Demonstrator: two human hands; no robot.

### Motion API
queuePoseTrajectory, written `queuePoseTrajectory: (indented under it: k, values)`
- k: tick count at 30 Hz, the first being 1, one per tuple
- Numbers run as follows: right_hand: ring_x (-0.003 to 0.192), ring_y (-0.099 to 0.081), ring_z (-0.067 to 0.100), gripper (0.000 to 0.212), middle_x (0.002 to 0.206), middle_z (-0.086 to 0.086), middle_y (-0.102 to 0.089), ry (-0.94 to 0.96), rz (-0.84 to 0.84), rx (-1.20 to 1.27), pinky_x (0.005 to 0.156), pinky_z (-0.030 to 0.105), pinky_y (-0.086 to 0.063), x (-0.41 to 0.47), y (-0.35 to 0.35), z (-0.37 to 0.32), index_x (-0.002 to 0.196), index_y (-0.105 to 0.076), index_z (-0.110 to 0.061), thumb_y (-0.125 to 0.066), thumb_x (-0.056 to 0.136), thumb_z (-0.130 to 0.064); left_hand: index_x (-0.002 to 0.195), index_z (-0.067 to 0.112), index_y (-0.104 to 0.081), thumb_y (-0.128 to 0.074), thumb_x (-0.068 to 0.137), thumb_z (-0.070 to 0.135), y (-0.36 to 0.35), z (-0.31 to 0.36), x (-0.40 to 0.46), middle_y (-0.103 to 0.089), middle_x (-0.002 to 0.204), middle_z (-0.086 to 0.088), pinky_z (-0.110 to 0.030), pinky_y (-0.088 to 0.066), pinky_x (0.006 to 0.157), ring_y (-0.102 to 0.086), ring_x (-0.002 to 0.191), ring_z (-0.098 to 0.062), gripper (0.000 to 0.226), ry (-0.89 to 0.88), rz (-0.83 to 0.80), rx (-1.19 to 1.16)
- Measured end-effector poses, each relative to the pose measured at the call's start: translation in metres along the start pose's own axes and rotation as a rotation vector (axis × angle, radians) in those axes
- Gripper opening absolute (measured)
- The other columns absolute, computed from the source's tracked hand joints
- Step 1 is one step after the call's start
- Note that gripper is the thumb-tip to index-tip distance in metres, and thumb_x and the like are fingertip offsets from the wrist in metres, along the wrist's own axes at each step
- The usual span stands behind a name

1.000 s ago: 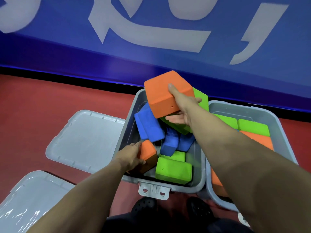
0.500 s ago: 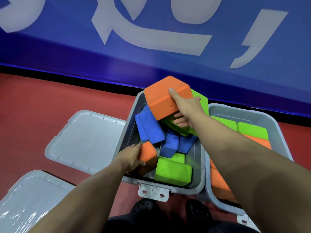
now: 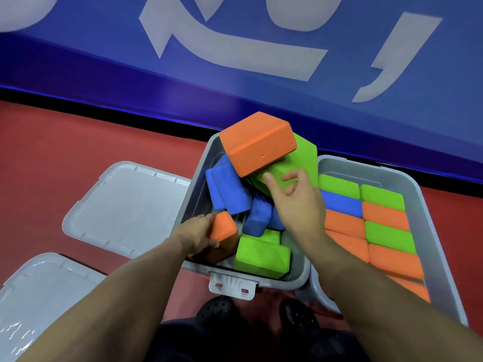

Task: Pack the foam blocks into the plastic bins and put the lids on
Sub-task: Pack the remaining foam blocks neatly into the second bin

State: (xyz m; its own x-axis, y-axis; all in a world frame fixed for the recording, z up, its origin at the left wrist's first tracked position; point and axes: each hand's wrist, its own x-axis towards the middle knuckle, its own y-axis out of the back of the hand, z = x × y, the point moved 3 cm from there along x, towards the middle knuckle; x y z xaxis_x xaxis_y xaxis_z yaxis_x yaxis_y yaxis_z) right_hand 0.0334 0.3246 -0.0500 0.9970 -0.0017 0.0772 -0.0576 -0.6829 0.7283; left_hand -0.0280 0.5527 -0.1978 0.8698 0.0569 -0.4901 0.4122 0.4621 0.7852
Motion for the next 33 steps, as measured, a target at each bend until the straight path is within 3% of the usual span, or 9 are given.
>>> queuePoseTrajectory:
  k: [2, 4, 6, 8, 18, 28, 33]
  values:
    - [0.083, -0.064, 0.015, 0.045, 0.077, -0.013, -0.065, 0.076, -0.283, -0.109, 0.077, 0.038, -0.052, -0.018, -0.027, 0.026, 0.094, -0.061, -0.03, -0.063, 0.08, -0.072, 0.158, 0.024, -0.025, -0.08, 0.081, 0.043, 0.001, 0.0, 0.0, -0.048, 0.148, -0.006, -0.038, -0.041, 0.108, -0.05, 0.132, -0.028, 0.097, -0.006, -0.001, 0.004]
    - [0.1, -0.064, 0.014, 0.047, 0.104, -0.014, -0.068, 0.133, -0.555, -0.234, 0.086, 0.038, -0.053, -0.026, -0.057, 0.051, 0.106, -0.064, -0.033, -0.067, 0.079, -0.071, 0.158, 0.024, -0.024, -0.081, 0.08, 0.043, -0.001, -0.001, 0.002, -0.048, 0.148, -0.005, -0.039, -0.042, 0.108, -0.05, 0.132, -0.028, 0.098, -0.015, -0.003, 0.007]
    - [0.118, -0.057, 0.017, 0.057, 0.128, -0.008, -0.06, 0.177, -0.704, -0.326, 0.094, 0.039, -0.05, -0.029, -0.08, 0.065, 0.124, -0.06, -0.031, -0.071, 0.08, -0.065, 0.158, 0.024, -0.024, -0.081, 0.08, 0.044, -0.003, -0.003, 0.003, -0.048, 0.149, -0.006, -0.04, -0.042, 0.109, -0.05, 0.132, -0.028, 0.099, -0.024, -0.004, 0.016]
    - [0.126, -0.053, 0.022, 0.07, 0.137, -0.004, -0.055, 0.205, -0.769, -0.42, 0.098, 0.04, -0.047, -0.03, -0.097, 0.076, 0.138, -0.052, -0.031, -0.074, 0.079, -0.062, 0.159, 0.024, -0.022, -0.08, 0.08, 0.044, -0.005, -0.004, 0.004, -0.047, 0.15, -0.006, -0.04, -0.041, 0.109, -0.049, 0.133, -0.028, 0.1, -0.032, 0.0, 0.025]
    - [0.138, -0.043, 0.028, 0.11, 0.15, 0.001, -0.043, 0.185, -0.939, -0.558, 0.111, 0.045, -0.038, -0.031, -0.134, 0.119, 0.155, -0.023, -0.036, -0.083, 0.067, -0.061, 0.16, 0.023, -0.022, -0.076, 0.083, 0.045, -0.011, -0.009, 0.018, -0.048, 0.15, -0.006, -0.039, -0.042, 0.107, -0.05, 0.131, -0.029, 0.096, -0.08, 0.0, 0.057]
    - [0.137, -0.044, 0.027, 0.097, 0.151, 0.003, -0.044, 0.284, -0.922, -0.562, 0.108, 0.04, -0.04, -0.016, -0.115, 0.113, 0.158, -0.021, -0.034, -0.074, 0.08, -0.059, 0.16, 0.023, -0.021, -0.078, 0.083, 0.041, -0.012, -0.007, 0.022, -0.046, 0.151, -0.007, -0.042, -0.04, 0.111, -0.046, 0.136, -0.029, 0.098, -0.062, -0.019, 0.047]
    - [0.135, -0.046, 0.029, 0.094, 0.149, 0.002, -0.045, 0.283, -0.901, -0.593, 0.108, 0.045, -0.041, -0.012, -0.104, 0.115, 0.158, -0.02, -0.035, -0.072, 0.083, -0.058, 0.159, 0.026, -0.022, -0.078, 0.084, 0.039, -0.009, -0.008, 0.021, -0.047, 0.15, -0.005, -0.043, -0.04, 0.11, -0.047, 0.133, -0.028, 0.095, -0.08, -0.038, 0.078]
